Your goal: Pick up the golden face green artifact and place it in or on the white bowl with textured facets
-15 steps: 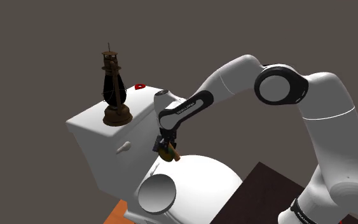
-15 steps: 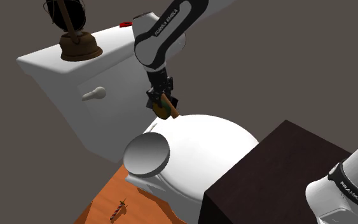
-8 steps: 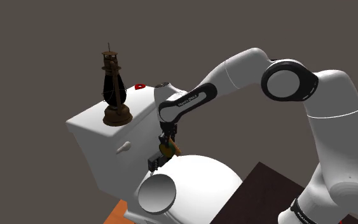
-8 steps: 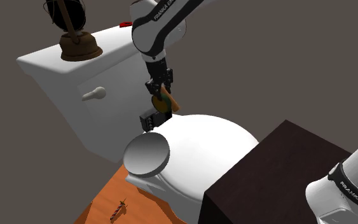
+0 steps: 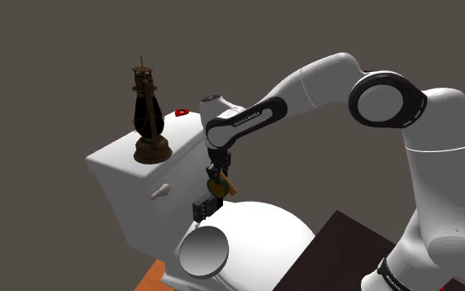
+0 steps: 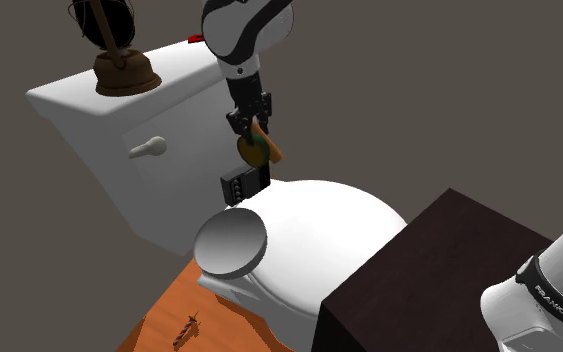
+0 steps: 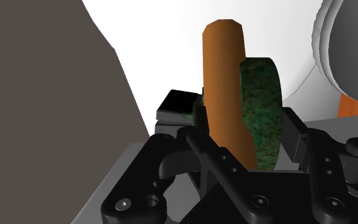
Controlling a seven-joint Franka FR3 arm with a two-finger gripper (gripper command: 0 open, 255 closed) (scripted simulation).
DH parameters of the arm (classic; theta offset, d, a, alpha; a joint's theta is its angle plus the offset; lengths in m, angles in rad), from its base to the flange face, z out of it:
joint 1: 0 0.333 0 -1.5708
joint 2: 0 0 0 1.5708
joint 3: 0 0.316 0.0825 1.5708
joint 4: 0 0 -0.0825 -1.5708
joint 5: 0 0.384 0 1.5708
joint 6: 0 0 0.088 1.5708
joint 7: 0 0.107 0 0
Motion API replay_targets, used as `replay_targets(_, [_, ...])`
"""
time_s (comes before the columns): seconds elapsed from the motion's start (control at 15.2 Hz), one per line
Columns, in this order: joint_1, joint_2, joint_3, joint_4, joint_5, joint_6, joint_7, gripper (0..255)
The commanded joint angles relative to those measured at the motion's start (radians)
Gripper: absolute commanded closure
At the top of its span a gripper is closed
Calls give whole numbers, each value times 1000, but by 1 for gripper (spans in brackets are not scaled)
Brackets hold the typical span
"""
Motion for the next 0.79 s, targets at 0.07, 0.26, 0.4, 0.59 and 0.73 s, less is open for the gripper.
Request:
replay_targets(0.07, [0,-20,2,11,4,-31,-4,255])
replay_targets(0.26, [10,-50,9,-11,8,-39,12,255])
replay_targets(0.4, [32,-90,22,-61,12,-33,46,255])
replay_targets(0.59, [64,-144,43,-124,19,-29,99,255])
replay_targets(0.73, [87,-177,58,-159,25,-29,135,255])
